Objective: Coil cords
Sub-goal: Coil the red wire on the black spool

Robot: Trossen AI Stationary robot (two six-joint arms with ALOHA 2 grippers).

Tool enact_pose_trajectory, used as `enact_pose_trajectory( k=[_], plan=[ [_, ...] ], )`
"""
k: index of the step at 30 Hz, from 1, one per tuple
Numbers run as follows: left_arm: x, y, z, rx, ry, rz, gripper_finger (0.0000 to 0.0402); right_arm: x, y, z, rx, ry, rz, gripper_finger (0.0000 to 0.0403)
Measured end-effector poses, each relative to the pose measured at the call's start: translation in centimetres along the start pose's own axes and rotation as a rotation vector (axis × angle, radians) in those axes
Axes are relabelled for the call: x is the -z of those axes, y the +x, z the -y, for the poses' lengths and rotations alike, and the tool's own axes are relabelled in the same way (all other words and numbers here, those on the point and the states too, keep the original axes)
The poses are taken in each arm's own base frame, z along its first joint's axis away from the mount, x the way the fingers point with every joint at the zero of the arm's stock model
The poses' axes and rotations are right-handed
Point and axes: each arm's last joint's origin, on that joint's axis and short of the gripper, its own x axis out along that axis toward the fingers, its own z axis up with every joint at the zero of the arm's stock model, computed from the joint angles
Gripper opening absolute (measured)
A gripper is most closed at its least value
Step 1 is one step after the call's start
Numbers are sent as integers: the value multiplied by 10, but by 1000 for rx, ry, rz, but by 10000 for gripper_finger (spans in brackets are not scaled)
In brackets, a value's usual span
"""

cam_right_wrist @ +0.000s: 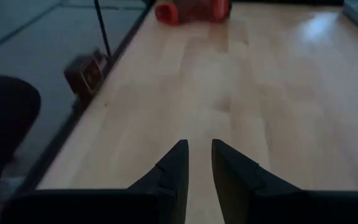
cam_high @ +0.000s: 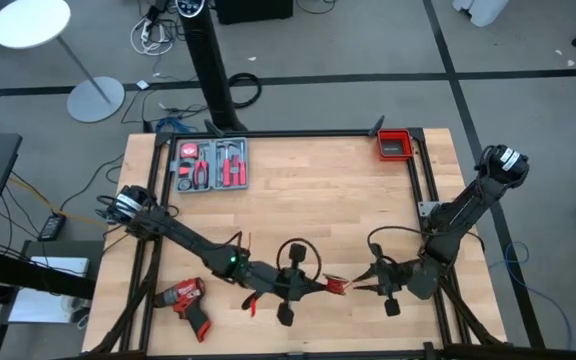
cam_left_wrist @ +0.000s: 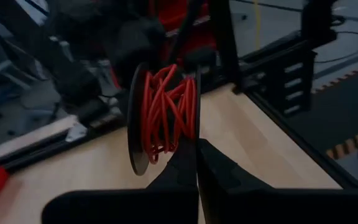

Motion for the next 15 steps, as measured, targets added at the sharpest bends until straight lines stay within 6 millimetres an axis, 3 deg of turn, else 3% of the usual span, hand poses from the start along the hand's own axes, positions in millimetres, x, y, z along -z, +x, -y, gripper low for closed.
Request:
enact_pose_trajectory(
  k=[9,15],
  plan=[
    [-3,-4,8,-87,20,-14,0,19,-19,4,192,-85,-43,68],
    [1,-5,8,-141,-38,-57,0,13,-25,2,218,-105,-74,66]
  ],
)
